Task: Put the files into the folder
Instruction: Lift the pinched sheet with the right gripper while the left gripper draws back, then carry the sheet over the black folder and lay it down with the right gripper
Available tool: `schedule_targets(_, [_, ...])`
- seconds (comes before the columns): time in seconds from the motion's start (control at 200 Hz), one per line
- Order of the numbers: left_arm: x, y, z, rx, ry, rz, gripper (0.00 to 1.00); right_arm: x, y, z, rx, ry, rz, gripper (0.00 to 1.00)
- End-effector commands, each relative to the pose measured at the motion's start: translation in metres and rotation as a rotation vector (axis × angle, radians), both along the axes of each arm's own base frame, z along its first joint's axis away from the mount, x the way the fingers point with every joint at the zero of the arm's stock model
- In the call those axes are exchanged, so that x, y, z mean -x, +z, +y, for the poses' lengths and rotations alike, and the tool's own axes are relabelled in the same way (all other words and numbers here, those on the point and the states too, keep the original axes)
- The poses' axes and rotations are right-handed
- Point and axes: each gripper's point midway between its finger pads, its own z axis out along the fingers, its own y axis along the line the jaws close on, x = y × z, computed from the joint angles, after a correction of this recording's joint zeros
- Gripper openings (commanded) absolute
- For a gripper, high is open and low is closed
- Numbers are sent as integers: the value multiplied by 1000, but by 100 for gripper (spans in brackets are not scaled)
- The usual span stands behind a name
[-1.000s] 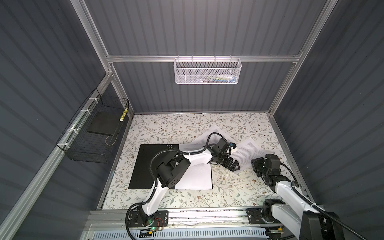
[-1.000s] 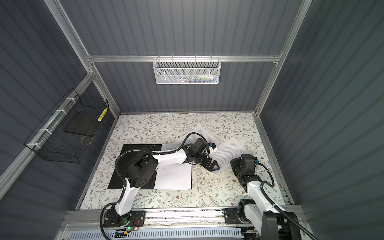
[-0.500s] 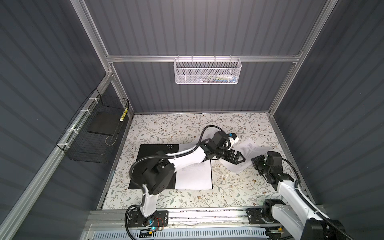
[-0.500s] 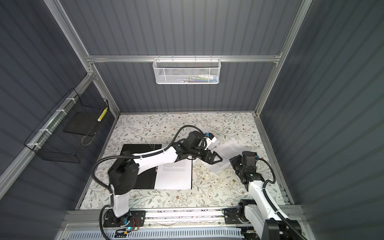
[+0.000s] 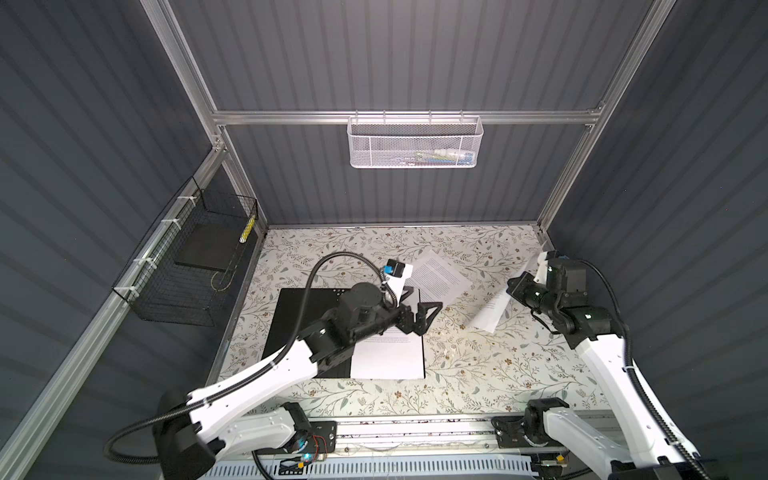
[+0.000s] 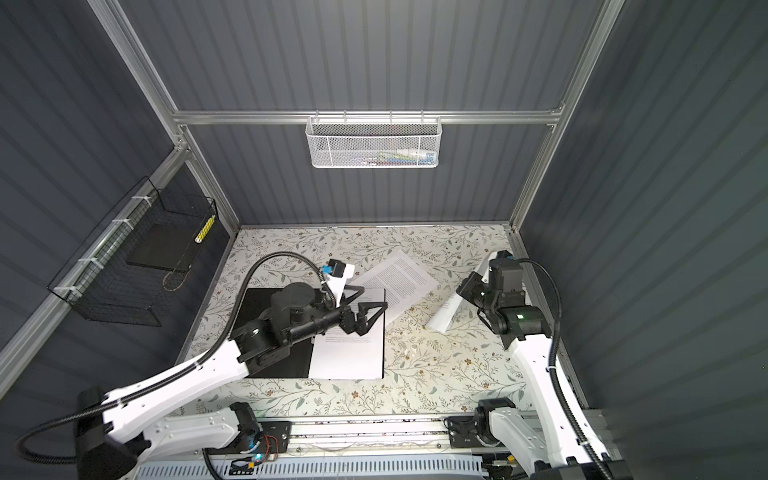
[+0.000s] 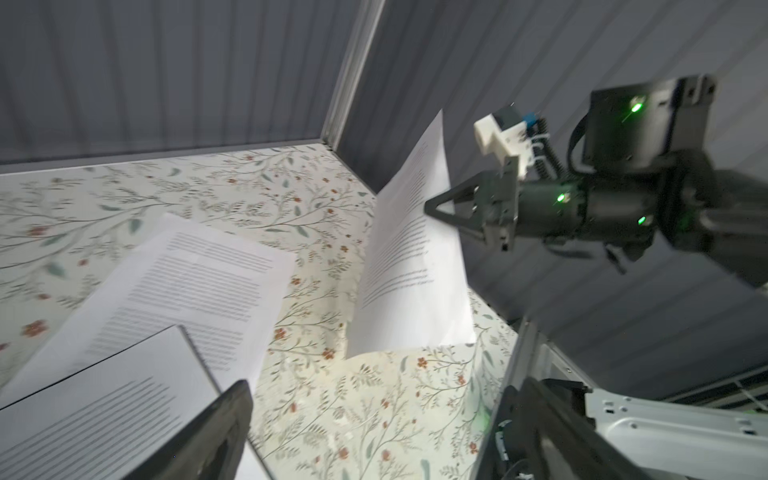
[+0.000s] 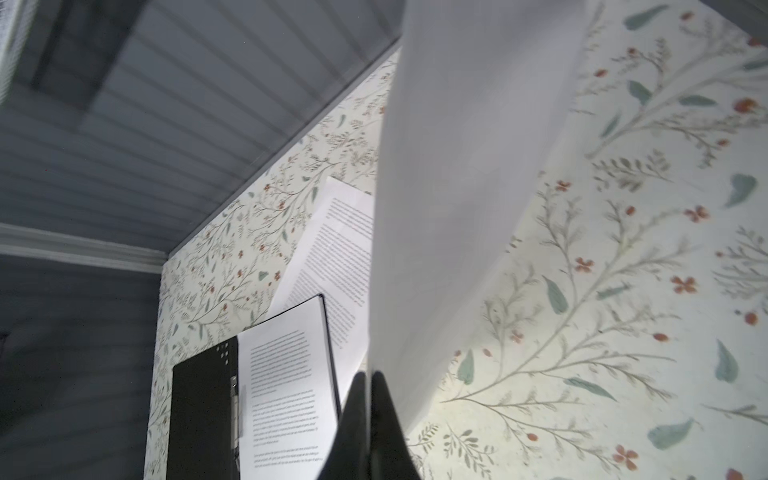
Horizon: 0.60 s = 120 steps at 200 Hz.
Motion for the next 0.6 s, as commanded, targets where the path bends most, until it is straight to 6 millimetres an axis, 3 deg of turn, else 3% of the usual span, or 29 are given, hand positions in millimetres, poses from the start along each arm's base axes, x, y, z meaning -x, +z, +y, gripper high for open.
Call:
schedule_targets(0.0, [-1,-18,55,-179,145,-89,100,6,3,24,119,137,75,0])
schedule_targets(0.145, [11,-21,104,-266,227,-159,100,-5,20,76,133,279,77,0])
schedule_targets(0.315, [11,-35,143,-367,340,-191,100,-6,35,145,83,430,69,0])
schedule_targets(0.465, [8,-45,146,-389,366,-183,100,7,58,205,-76,580,31,0])
schedule_targets(0.595, [5,-52,146,-439,367,-174,100,20,74,227,-235,664,-9,0])
